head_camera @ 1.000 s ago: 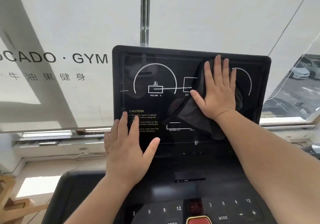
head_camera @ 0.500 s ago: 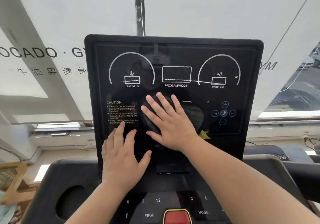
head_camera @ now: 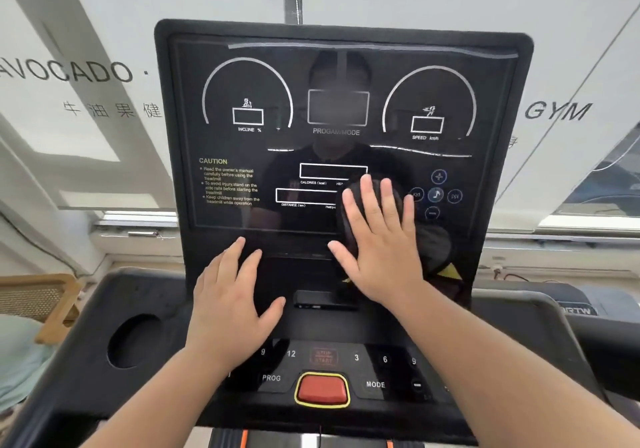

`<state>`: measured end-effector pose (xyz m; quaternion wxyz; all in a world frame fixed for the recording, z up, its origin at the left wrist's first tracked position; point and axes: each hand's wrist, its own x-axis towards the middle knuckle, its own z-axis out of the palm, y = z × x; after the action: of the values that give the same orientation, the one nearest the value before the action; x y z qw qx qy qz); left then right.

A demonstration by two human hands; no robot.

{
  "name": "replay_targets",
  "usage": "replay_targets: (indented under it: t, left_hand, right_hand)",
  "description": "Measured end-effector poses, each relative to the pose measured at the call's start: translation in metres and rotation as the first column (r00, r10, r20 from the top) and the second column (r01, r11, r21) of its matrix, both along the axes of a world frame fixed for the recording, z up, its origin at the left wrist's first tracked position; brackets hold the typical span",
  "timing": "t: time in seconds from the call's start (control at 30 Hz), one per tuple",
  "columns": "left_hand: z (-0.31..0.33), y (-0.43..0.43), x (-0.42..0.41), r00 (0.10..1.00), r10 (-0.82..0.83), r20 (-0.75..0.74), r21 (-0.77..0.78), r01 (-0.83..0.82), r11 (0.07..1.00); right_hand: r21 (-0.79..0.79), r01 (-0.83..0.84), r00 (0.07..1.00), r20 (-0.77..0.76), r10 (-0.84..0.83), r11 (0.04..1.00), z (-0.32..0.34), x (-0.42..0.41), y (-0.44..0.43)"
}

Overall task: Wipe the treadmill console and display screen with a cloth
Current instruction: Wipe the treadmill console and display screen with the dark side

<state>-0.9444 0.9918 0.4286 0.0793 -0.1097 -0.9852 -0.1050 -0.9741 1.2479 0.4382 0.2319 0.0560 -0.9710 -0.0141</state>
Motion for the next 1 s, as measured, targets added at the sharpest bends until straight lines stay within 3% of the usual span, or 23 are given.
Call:
replay_targets:
  t: [0.1, 0.2, 0.3, 0.43, 0.57, 0.83, 1.0]
  left_hand:
    - [-0.004, -0.005, 0.003, 1.0, -0.004, 0.003, -0.027, 0.004, 1.0]
    - [-0.006, -0.008, 0.001, 1.0, -0.021, -0.002, -0.032, 0.021, 0.999]
    - [-0.01, -0.011, -0.001, 0.999, -0.036, 0.009, -0.015, 0.036, 0.999]
    - [-0.017, -0.013, -0.002, 0.999, -0.052, 0.015, 0.026, 0.052, 0.998]
    - [-0.021, -0.011, -0.003, 0.999, -0.055, 0.002, 0.064, 0.054, 0.996]
    - [-0.014, -0.016, -0.002, 0.999, -0.05, 0.009, 0.025, 0.049, 0.998]
    - [-0.013, -0.025, -0.003, 0.996, -0.093, 0.01, 0.037, 0.093, 0.995]
  right_hand:
    - [0.019, -0.176, 0.979, 0.106, 0.173, 0.984, -0.03, 0.024, -0.037]
    - [-0.014, -0.244, 0.954, 0.179, 0.242, 0.97, -0.043, 0.037, -0.044]
    - [-0.017, -0.2, 0.959, 0.203, 0.199, 0.98, -0.045, 0.051, -0.017]
    - [-0.075, -0.001, 0.979, 0.202, 0.017, 0.997, -0.048, 0.078, 0.026]
    - [-0.126, 0.12, 0.974, 0.206, -0.093, 0.985, -0.045, 0.087, 0.015]
    - [-0.15, -0.107, 0.967, 0.214, 0.138, 0.983, -0.028, 0.055, -0.091]
    - [-0.134, -0.125, 0.967, 0.205, 0.151, 0.983, -0.029, 0.056, -0.092]
